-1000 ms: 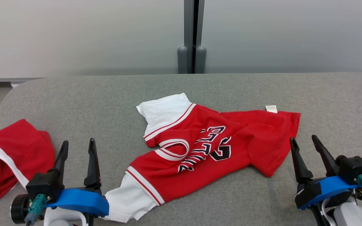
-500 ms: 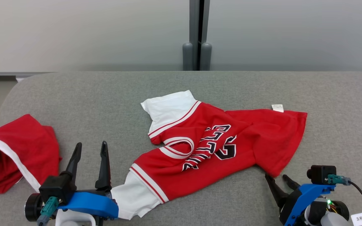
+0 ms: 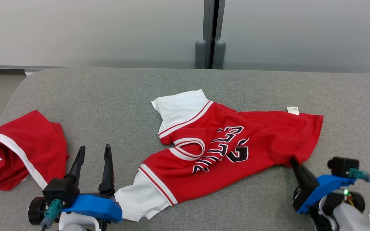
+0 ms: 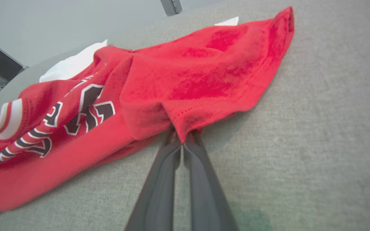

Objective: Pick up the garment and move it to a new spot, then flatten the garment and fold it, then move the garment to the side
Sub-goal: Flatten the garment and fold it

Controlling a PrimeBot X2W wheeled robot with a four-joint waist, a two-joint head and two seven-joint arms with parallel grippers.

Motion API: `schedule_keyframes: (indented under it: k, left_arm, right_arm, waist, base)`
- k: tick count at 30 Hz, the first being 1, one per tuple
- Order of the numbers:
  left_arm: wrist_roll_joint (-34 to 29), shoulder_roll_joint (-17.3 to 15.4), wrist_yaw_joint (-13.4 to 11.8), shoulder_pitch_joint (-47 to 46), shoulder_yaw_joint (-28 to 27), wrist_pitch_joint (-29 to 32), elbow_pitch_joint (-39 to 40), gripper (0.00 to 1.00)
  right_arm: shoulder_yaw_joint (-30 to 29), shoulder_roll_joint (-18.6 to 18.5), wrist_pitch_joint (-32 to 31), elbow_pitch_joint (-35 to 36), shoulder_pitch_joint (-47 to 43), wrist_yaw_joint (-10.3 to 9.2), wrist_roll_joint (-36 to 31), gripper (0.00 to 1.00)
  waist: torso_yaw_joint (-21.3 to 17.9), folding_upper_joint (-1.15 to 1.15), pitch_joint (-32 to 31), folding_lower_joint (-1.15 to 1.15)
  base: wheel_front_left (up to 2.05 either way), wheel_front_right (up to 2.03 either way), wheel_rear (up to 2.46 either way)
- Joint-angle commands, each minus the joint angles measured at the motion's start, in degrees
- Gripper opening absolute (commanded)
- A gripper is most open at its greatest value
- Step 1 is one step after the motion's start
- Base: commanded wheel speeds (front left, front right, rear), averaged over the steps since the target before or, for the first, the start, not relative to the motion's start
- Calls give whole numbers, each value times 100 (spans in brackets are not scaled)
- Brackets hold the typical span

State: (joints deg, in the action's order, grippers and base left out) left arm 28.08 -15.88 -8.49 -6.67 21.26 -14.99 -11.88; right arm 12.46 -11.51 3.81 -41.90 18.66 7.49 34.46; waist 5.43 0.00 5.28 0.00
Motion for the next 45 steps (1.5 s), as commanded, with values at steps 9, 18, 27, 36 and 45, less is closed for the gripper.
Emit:
schedule_keyframes:
  k: [9, 18, 27, 36, 45]
  left_arm:
    - [-162, 271, 272, -148, -68, -28, -192, 100]
    - [-321, 584, 549, -393, -70, -28, -493, 100]
    - [-476, 790, 737, -561, -141, -27, -807, 100]
    - [-611, 806, 835, -431, -314, -28, -838, 100]
    - [-689, 874, 935, -593, -314, -28, -909, 100]
  right_arm:
    - [254, -515, 513, 786, 796, 1, 53, 0]
    - [1422, -183, 224, 25, 2275, 1, 71, 0]
    - [2594, 218, 648, -846, 2707, 1, 595, 100]
    - [2618, -382, 1136, -354, 2174, 1, 1169, 100]
    - [2510, -454, 145, -1112, 2421, 1, 1853, 100]
  waist:
    - [271, 0, 112, 0]
    - [814, 0, 432, 0]
    - [949, 0, 519, 0]
    - [404, 0, 348, 0]
    - [420, 0, 534, 0]
  base:
    - [0, 0, 0]
    - [0, 0, 0]
    - [0, 0, 0]
    - [0, 0, 0]
    - [0, 0, 0]
